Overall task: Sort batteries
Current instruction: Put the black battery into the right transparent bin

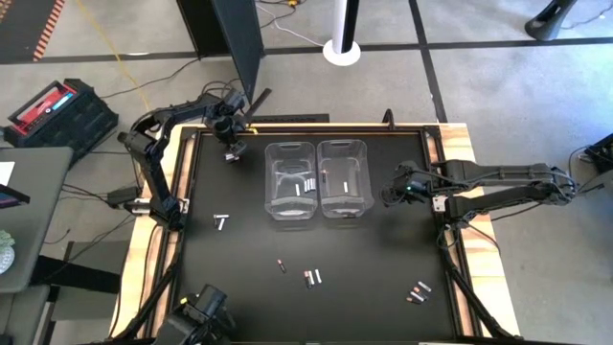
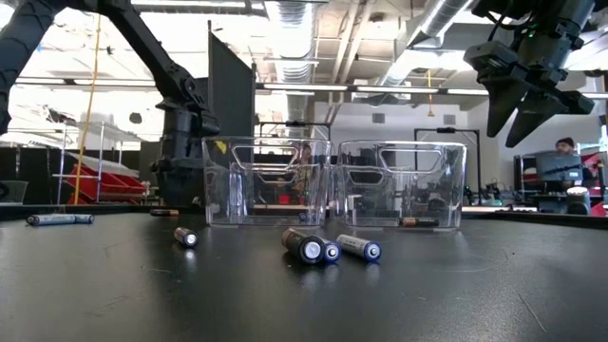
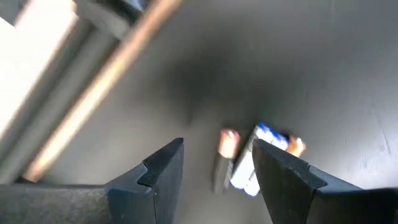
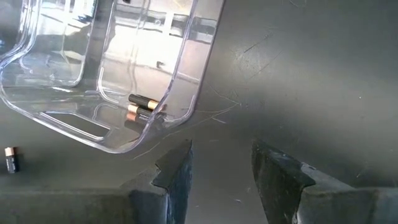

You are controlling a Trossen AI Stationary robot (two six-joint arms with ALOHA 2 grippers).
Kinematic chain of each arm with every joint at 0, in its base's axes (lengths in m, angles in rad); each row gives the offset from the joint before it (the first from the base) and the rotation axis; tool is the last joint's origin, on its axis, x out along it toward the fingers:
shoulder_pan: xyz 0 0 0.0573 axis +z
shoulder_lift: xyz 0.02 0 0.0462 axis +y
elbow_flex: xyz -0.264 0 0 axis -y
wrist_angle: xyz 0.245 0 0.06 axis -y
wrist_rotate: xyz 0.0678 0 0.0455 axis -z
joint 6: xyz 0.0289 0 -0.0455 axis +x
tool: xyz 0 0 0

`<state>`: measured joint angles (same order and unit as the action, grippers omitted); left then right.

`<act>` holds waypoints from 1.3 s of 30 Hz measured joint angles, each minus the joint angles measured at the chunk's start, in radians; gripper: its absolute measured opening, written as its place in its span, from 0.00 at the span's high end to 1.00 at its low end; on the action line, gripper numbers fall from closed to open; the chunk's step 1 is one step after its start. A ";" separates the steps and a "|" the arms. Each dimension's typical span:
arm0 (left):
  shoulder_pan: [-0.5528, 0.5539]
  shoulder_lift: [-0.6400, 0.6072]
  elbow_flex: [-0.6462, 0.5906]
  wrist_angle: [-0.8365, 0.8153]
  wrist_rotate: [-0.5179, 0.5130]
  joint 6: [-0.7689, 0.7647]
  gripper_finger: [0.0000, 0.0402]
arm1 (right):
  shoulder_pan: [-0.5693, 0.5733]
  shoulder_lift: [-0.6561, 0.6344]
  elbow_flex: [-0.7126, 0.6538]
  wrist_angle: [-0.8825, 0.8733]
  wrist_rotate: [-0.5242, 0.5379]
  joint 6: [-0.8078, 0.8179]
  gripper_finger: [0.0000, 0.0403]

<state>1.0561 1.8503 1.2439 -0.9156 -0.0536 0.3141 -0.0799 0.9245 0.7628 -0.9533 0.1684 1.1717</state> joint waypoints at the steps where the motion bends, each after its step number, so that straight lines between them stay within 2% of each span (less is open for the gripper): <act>1: 0.000 0.000 -0.009 0.004 0.001 0.000 0.54 | 0.000 0.000 0.000 0.001 0.000 0.000 0.55; 11: 0.021 -0.002 -0.067 0.042 0.003 -0.013 0.54 | 0.000 0.000 0.000 0.020 0.000 0.001 0.55; 39: 0.023 0.000 -0.062 0.012 0.046 -0.011 0.54 | 0.000 0.000 0.000 0.020 -0.001 -0.001 0.55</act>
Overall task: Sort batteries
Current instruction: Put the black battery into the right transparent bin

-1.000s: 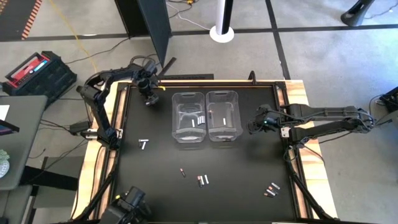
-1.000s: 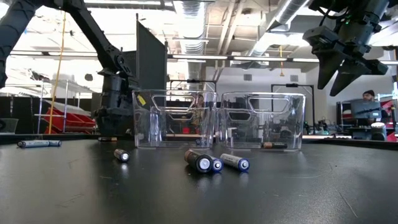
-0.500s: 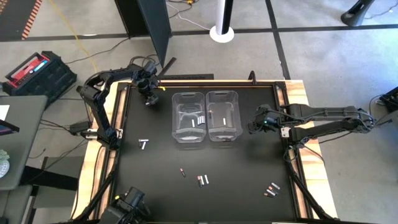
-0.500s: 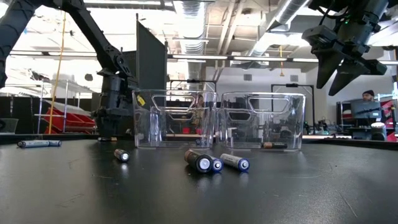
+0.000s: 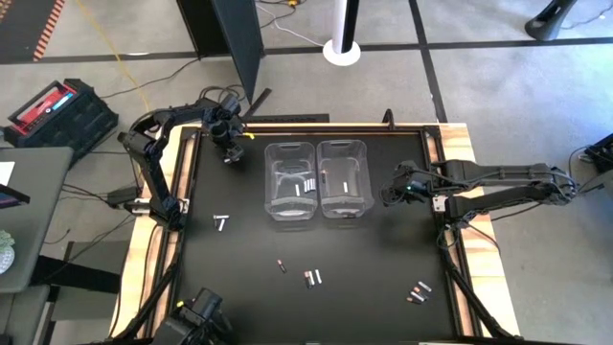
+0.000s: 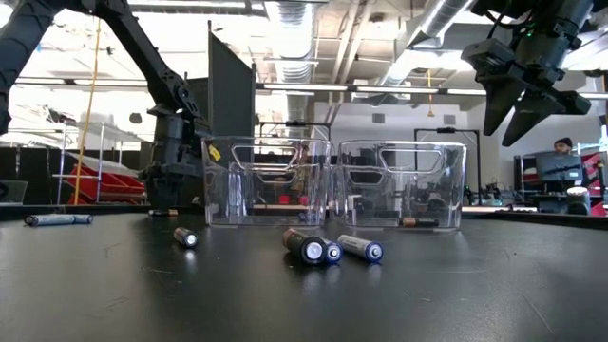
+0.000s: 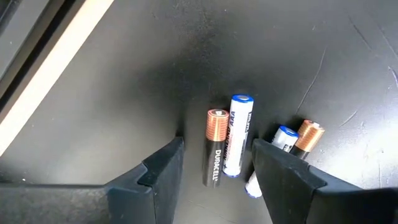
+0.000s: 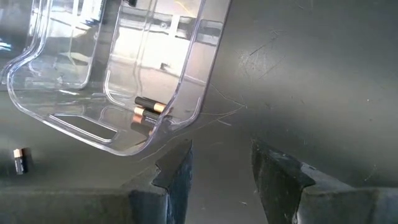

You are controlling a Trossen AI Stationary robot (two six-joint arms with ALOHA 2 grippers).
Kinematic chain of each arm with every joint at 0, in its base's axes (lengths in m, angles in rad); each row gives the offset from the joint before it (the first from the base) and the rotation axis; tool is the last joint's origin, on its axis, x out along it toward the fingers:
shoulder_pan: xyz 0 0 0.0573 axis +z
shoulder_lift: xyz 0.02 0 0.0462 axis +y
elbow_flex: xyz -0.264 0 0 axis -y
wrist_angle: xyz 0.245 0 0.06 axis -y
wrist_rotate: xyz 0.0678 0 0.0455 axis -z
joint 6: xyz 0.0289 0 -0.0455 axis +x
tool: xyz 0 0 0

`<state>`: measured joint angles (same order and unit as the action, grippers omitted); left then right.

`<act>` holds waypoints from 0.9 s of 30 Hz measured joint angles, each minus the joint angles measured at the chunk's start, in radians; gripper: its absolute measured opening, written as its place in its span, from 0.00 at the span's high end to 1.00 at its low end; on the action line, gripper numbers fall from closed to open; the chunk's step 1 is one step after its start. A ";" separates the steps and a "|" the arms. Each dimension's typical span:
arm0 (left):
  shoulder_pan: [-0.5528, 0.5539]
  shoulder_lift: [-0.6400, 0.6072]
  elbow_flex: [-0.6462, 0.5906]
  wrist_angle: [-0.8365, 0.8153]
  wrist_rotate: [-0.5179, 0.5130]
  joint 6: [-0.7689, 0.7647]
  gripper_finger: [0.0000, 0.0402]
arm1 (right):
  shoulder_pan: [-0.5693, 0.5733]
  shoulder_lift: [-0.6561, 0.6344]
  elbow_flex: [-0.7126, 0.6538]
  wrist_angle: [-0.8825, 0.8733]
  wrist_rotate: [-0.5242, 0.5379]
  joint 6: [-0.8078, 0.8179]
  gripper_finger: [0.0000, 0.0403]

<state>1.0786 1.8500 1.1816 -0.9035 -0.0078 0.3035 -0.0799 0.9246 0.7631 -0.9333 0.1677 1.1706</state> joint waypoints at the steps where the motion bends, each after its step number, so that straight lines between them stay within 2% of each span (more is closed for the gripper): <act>1: 0.000 0.000 0.000 0.000 0.001 0.000 0.54 | 0.000 0.000 0.000 0.000 0.000 0.000 0.55; 19: -0.001 -0.056 0.000 0.003 0.006 0.006 0.54 | 0.000 0.000 0.000 0.000 0.000 -0.004 0.55; 27: 0.014 -0.067 0.001 0.031 -0.045 -0.002 0.54 | 0.000 0.000 0.000 0.000 0.000 0.000 0.55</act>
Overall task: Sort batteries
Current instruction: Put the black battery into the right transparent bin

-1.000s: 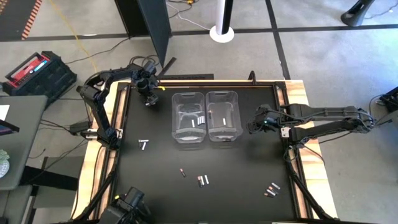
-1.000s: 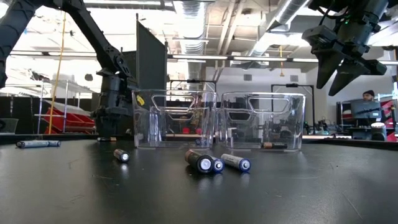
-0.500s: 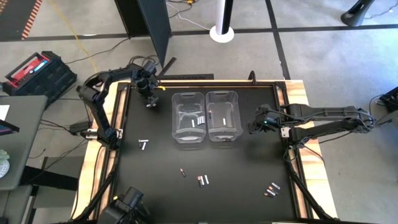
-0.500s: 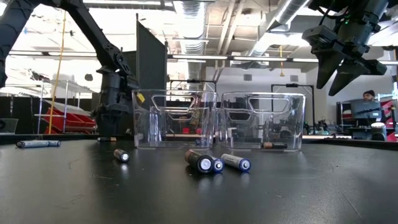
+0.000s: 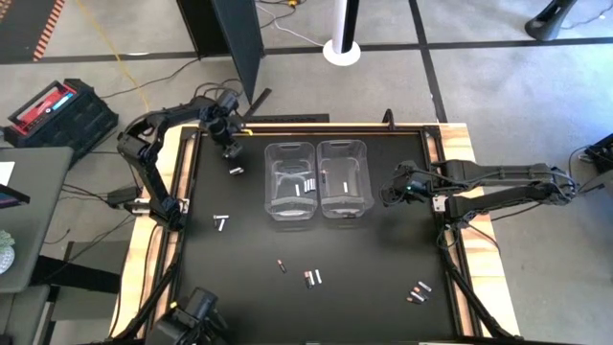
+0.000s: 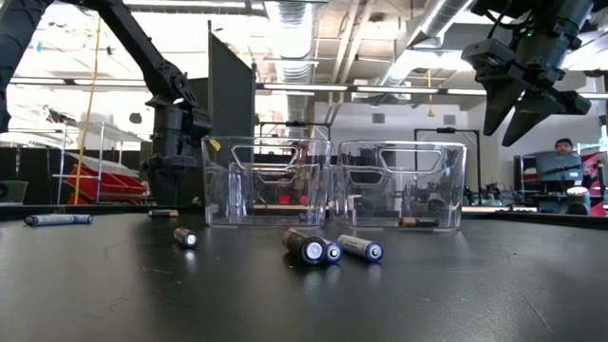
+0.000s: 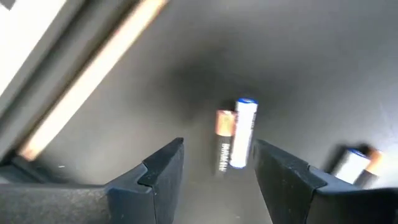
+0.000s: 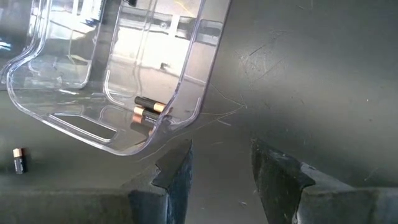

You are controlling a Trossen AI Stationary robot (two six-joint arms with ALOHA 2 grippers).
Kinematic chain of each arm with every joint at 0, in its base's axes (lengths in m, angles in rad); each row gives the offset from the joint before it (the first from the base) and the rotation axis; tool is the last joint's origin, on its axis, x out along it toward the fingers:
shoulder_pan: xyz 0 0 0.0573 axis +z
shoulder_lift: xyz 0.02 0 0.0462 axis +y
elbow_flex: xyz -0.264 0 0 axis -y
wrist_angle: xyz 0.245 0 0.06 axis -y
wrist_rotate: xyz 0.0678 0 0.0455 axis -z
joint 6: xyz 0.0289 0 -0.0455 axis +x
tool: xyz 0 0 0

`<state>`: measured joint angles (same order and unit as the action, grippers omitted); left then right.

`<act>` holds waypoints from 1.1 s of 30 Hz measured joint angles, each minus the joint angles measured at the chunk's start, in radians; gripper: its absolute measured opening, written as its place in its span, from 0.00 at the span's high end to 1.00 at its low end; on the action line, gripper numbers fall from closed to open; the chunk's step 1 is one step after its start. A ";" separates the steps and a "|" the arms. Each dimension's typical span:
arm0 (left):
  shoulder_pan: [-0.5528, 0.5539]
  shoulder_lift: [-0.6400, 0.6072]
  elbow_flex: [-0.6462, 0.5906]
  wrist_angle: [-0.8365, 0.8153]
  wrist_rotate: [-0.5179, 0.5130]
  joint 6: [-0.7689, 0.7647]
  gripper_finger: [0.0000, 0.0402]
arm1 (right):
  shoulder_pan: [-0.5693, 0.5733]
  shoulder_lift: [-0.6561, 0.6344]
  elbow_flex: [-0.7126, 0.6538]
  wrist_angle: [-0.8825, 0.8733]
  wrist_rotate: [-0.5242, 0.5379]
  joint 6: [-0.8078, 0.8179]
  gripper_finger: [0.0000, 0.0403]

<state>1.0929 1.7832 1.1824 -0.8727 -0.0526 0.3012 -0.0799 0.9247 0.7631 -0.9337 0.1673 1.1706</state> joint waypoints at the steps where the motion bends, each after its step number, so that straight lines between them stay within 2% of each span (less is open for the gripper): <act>1: 0.002 0.000 0.000 0.006 0.000 -0.003 0.54 | 0.000 0.000 0.000 0.000 0.000 0.000 0.55; 27: 0.005 -0.003 -0.105 0.124 -0.005 -0.012 0.54 | 0.000 0.000 0.000 0.001 0.000 0.000 0.55; 33: 0.004 -0.002 -0.106 0.116 -0.004 -0.025 0.62 | 0.000 0.000 0.000 0.000 0.000 0.000 0.55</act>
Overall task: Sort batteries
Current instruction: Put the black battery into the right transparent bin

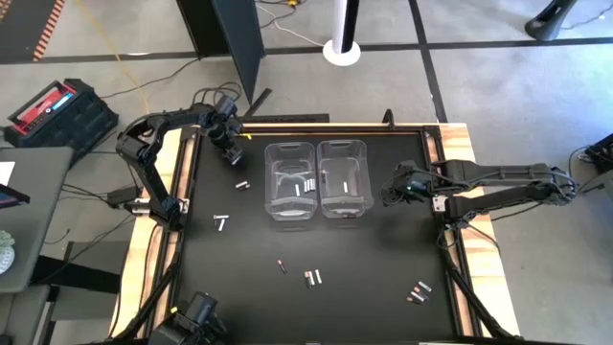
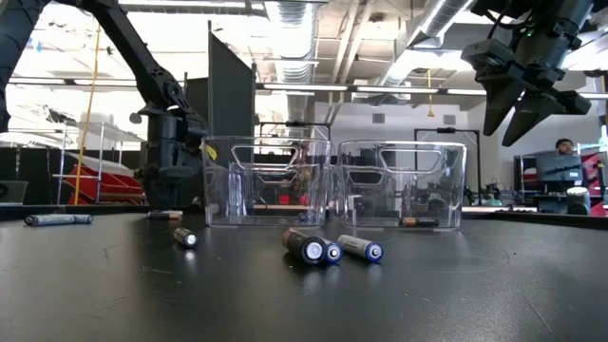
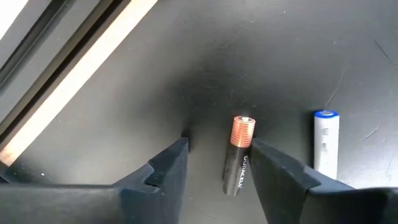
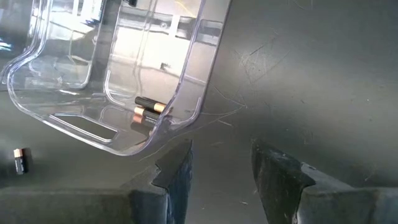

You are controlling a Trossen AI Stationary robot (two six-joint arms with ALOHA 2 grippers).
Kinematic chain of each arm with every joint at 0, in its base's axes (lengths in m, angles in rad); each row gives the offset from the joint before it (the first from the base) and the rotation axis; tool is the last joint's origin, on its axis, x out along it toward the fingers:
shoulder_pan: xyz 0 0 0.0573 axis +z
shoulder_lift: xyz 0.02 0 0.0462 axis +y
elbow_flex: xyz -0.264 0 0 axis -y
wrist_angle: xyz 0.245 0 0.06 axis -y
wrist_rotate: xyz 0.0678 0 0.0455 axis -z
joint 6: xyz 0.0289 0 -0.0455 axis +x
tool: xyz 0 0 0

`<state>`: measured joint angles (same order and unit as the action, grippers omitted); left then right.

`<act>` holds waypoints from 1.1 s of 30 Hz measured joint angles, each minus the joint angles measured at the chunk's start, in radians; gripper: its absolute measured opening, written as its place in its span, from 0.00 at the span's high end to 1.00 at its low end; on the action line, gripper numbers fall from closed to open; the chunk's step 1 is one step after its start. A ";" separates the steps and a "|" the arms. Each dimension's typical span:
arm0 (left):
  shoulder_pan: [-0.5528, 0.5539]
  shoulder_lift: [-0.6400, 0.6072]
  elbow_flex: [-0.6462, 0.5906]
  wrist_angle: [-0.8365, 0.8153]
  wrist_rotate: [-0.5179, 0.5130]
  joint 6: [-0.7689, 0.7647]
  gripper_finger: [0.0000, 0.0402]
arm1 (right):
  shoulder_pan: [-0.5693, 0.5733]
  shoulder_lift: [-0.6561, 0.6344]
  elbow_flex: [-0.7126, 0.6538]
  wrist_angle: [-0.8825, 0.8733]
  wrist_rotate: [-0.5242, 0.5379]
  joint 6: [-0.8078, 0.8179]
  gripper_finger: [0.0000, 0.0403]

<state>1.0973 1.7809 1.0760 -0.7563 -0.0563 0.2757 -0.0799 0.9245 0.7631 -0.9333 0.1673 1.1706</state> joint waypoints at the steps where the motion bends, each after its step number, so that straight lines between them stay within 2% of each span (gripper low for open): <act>1: 0.000 0.000 0.000 -0.002 0.000 -0.002 0.64 | 0.000 0.000 0.000 0.000 0.000 0.000 0.55; 9: 0.000 0.001 -0.001 -0.006 -0.002 -0.010 0.82 | 0.000 0.000 0.000 0.000 0.000 0.000 0.55; 15: 0.000 0.002 -0.002 0.003 -0.009 -0.016 0.89 | 0.000 0.000 0.000 0.001 0.000 0.000 0.55; 29: 0.000 0.002 0.020 -0.025 -0.012 -0.049 0.91 | 0.000 0.000 0.000 0.001 0.000 0.000 0.55; 33: -0.004 -0.039 0.023 -0.043 -0.022 -0.066 0.91 | 0.000 0.000 0.000 0.001 0.000 0.000 0.55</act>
<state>1.0935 1.7423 1.0990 -0.7996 -0.0784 0.2096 -0.0799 0.9248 0.7631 -0.9325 0.1673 1.1709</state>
